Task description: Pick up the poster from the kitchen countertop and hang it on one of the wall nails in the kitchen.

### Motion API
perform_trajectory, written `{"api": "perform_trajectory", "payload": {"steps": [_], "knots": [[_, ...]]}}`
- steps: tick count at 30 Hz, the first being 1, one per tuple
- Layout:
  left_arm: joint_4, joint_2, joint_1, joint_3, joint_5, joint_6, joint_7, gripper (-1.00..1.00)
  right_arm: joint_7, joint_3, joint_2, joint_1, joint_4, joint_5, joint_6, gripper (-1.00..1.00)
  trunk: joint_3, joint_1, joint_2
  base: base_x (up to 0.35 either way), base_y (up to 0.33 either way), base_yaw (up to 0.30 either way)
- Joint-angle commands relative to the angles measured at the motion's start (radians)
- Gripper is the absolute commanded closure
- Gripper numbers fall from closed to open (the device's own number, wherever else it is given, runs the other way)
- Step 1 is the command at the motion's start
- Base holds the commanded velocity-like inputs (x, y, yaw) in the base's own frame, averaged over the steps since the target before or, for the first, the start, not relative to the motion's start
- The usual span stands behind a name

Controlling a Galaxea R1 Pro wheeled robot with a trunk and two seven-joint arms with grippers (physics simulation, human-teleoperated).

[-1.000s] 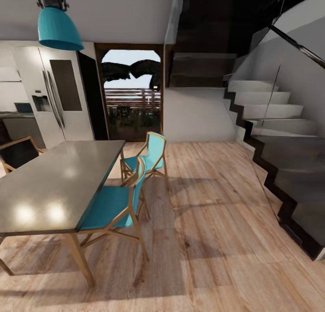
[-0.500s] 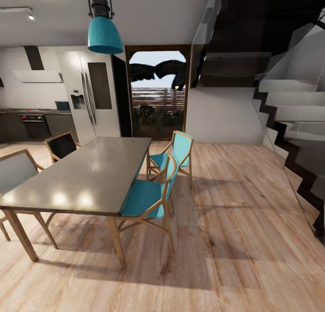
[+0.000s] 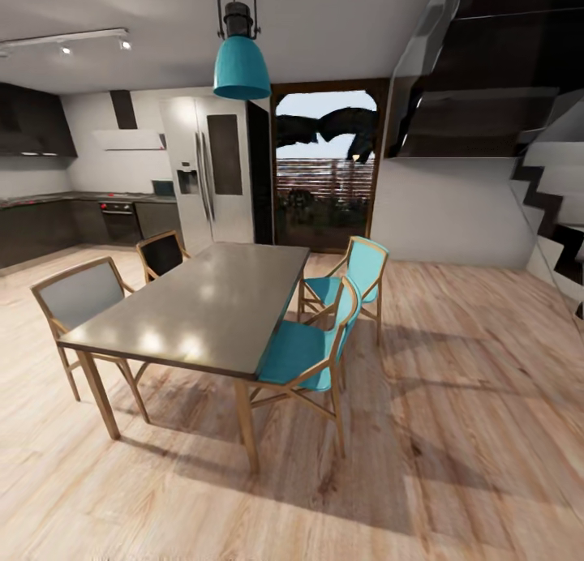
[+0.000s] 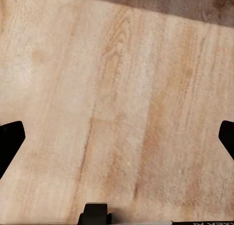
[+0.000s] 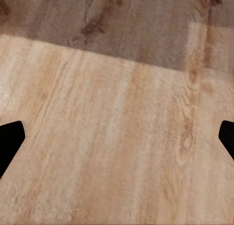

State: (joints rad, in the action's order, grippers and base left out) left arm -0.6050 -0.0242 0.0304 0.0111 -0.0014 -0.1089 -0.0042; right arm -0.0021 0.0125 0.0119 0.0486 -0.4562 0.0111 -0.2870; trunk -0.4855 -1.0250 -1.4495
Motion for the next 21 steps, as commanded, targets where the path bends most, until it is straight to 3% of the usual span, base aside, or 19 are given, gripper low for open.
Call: {"api": "perform_trajectory", "payload": {"steps": [1, 21], "knots": [[-0.001, 0.000, 0.000, 0.001, 0.000, -0.002, 0.000, -1.00, 0.000, 0.001, 0.000, 0.000, 0.001, 0.001, -0.003, -1.00, -0.001, 0.000, 0.000, -0.001, 0.001, 0.288], [-0.001, 0.000, 0.000, 0.001, 0.000, -0.001, 0.000, -1.00, -0.001, 0.002, 0.000, 0.000, 0.001, 0.001, -0.003, -1.00, -0.001, 0.000, 0.000, 0.000, 0.000, 0.289]]}}
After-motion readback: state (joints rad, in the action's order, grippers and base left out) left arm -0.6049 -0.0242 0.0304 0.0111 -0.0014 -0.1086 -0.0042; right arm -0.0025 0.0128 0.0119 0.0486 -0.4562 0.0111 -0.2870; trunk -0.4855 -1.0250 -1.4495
